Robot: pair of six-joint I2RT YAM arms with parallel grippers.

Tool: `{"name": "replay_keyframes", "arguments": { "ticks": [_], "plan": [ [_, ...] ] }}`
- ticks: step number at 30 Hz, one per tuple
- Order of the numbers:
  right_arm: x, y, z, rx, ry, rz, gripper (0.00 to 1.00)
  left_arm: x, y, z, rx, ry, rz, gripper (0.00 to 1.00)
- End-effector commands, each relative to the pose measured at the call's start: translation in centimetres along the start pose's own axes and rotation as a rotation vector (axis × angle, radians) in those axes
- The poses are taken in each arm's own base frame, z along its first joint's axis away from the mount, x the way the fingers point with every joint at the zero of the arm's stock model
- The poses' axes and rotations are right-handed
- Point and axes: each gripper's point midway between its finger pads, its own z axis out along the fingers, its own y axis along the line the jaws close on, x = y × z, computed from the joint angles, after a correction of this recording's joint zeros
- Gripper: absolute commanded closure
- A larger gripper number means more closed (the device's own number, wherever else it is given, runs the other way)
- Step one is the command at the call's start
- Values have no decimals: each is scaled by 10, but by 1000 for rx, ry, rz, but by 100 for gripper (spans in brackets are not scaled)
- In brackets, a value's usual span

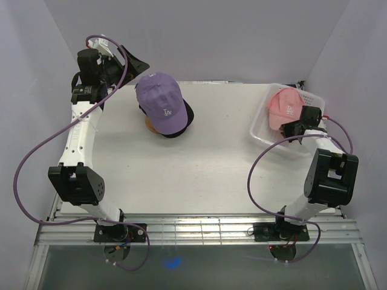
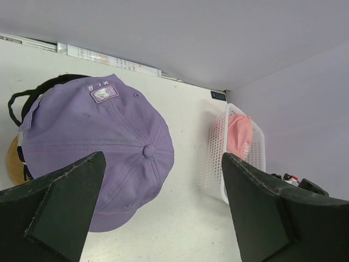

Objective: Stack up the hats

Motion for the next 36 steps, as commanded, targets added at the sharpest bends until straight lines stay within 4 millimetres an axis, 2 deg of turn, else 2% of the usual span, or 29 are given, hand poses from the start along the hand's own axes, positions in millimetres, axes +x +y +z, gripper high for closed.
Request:
{"name": "replay_keyframes", "arguments": {
  "ticks": [1, 3, 6, 10, 13, 16, 23, 25, 28, 29, 33, 36],
  "plan": [
    [-23, 39, -21, -155, -94, -14, 71, -13, -16, -9, 28, -41, 36, 2],
    [-27, 45, -30, -175, -115, -23, 80, -12, -16, -9, 29, -39, 36, 2],
    [-35, 54, -39, -197, -145, -37, 79, -12, -17, -10, 31, -41, 37, 2],
    [-40, 51, -38, -167, -163, -39, 62, -12, -17, -9, 31, -41, 36, 2],
    [-45, 51, -33, -160, -164, -40, 55, -13, -17, -9, 31, -41, 36, 2],
    [-49, 51, -25, -143, -155, -46, 44, -13, -17, -8, 33, -38, 37, 2],
    [-61, 56, -42, -211, -240, -12, 36, -14, -18, -9, 32, -42, 41, 2],
    [-67, 66, -46, -281, -255, 7, 35, -15, -18, -9, 31, -41, 40, 2],
    [-66, 65, -43, -319, -238, 45, 35, -15, -19, -8, 35, -40, 41, 2],
    [-70, 73, -46, -360, -252, 53, 36, -16, -20, -8, 35, -40, 41, 2],
    [-73, 76, -47, -432, -274, 81, 36, -18, -21, -9, 32, -45, 45, 2],
    [-75, 76, -42, -452, -253, 94, 37, -17, -21, -8, 31, -40, 46, 2]
  ]
}}
